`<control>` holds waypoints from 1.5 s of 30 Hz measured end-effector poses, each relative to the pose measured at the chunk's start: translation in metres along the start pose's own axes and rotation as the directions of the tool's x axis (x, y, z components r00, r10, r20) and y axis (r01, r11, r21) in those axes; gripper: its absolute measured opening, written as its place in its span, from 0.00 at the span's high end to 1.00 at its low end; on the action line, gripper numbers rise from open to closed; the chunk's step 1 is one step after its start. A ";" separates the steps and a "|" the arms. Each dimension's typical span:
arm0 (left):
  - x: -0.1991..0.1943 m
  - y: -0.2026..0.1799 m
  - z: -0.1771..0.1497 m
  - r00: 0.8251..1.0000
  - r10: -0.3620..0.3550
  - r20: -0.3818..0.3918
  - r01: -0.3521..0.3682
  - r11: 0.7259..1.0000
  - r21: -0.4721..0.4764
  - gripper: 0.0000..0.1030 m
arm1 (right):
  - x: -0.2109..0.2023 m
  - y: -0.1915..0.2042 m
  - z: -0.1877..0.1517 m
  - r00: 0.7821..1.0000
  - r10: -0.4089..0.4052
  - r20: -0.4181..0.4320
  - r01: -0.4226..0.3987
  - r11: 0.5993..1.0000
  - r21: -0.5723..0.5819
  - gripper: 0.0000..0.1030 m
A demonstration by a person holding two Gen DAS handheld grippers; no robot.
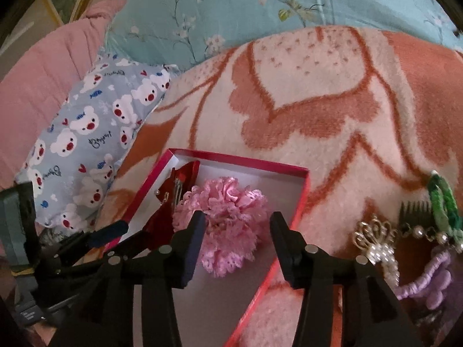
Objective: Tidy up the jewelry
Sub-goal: 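Open the left tool over the box while the right tool opens, releasing both items, then grasp lavender scrunchie with left tool while right tool grasps purple flower scrunchie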
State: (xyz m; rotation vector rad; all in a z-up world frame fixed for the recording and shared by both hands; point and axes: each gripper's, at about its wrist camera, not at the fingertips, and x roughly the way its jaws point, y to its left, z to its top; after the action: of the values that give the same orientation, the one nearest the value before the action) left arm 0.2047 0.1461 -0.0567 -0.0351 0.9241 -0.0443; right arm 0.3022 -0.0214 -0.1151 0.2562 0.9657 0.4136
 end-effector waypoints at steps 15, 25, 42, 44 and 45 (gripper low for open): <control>-0.072 -0.018 -0.037 0.996 -0.082 0.044 0.084 0.995 -0.044 0.42 | -0.086 -0.038 -0.045 0.999 -0.028 0.043 0.025 0.998 0.063 0.52; -0.098 -0.050 -0.048 0.989 -0.145 0.043 0.145 0.989 0.013 0.42 | -0.145 -0.080 -0.079 0.992 -0.106 0.067 0.097 0.988 0.124 0.52; -0.099 -0.103 -0.049 0.978 -0.210 0.004 0.209 0.973 0.096 0.42 | -0.192 -0.133 -0.106 0.973 -0.213 0.085 0.190 0.957 0.219 0.52; -0.097 -0.107 -0.048 0.977 -0.214 0.002 0.212 0.972 0.104 0.42 | -0.193 -0.137 -0.106 0.972 -0.217 0.087 0.193 0.955 0.224 0.52; -0.096 -0.110 -0.047 0.976 -0.216 -0.002 0.215 0.970 0.109 0.42 | -0.193 -0.139 -0.105 0.972 -0.220 0.088 0.195 0.954 0.226 0.52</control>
State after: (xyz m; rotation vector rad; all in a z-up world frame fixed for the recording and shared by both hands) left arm 0.1069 0.0410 -0.0035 -0.0348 0.9038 -0.2961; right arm 0.1490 -0.2289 -0.0839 0.3671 0.9170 0.0991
